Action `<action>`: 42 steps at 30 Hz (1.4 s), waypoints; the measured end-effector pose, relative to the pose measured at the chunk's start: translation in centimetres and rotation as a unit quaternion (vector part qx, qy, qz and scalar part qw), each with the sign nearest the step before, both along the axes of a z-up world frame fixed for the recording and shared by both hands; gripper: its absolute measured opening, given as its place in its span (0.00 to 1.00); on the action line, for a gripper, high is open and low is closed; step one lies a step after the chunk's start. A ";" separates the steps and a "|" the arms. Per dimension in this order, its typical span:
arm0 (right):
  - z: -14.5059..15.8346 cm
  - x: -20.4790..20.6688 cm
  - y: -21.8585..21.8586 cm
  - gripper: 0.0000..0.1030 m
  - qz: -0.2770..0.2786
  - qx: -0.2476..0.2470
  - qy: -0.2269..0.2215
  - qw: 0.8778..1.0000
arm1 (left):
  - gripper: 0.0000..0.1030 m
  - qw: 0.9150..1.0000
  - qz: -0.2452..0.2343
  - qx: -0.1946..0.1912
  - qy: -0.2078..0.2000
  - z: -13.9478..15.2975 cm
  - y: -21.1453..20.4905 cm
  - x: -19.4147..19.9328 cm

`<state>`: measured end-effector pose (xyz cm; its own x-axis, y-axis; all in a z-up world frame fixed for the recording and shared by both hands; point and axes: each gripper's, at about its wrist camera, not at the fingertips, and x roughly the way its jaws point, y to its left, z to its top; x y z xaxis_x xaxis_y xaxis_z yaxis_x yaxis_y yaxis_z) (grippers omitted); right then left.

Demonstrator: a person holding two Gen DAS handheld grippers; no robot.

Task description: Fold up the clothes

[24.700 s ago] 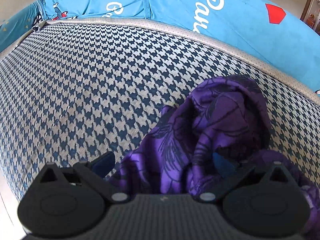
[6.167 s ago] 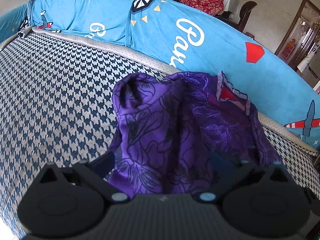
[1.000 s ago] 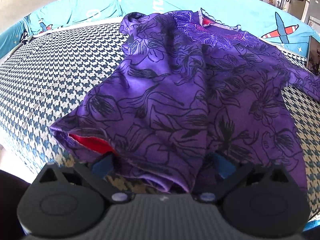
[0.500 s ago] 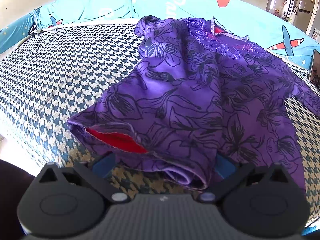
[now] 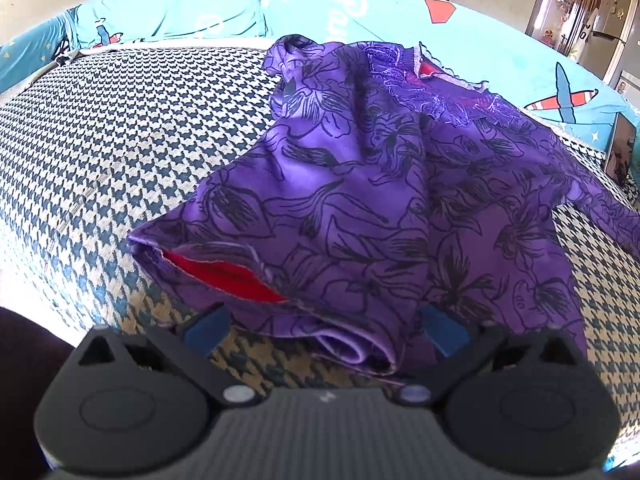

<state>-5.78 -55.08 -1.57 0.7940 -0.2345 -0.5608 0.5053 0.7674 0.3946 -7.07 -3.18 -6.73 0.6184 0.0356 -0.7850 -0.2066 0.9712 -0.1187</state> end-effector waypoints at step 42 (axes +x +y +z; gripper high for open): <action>-2.5 17.1 10.6 0.37 0.233 -0.175 0.033 0.956 | 1.00 0.999 -0.021 0.017 0.038 -2.3 -2.7 2.3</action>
<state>11.35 -44.46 -4.06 0.8235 -0.0468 -0.5653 0.0919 0.9944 0.0516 -4.74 -5.88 -9.00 0.5594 0.0377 -0.8280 -0.1721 0.9825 -0.0716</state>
